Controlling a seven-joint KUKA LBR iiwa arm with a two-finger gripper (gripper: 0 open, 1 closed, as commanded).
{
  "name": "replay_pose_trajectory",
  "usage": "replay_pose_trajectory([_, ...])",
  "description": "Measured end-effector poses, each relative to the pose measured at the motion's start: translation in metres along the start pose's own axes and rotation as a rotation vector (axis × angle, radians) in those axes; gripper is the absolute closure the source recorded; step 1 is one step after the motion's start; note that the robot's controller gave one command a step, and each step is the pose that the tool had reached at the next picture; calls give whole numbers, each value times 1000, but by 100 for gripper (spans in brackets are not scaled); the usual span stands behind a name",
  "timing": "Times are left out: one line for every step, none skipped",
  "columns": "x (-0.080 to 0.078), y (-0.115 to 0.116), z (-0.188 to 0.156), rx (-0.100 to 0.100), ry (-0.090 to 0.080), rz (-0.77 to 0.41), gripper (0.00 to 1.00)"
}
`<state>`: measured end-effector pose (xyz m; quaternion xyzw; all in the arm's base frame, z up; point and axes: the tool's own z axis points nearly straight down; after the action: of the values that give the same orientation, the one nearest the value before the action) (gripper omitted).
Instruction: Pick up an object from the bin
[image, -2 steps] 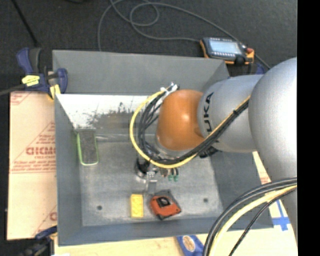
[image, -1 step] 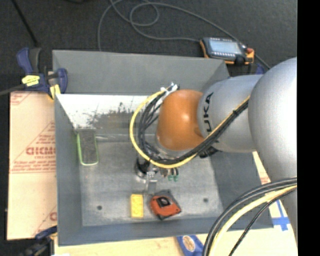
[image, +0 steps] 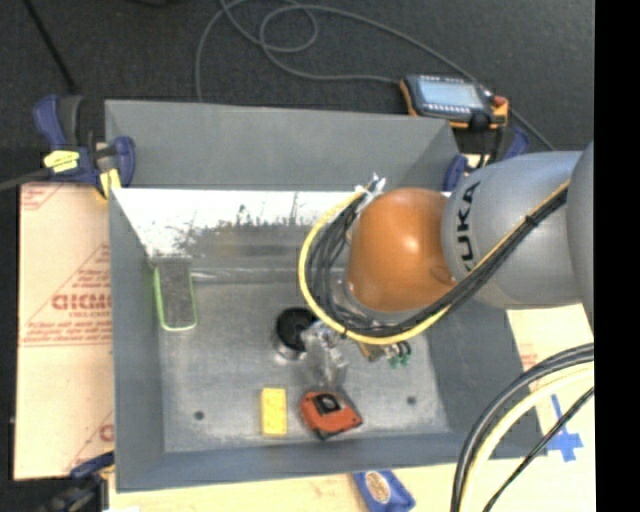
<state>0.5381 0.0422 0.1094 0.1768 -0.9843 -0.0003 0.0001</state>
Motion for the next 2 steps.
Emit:
replay_pose_trajectory([0, 0, 0, -1, 1, 2, 0])
replay_pose_trajectory([0, 0, 0, -1, 1, 2, 0])
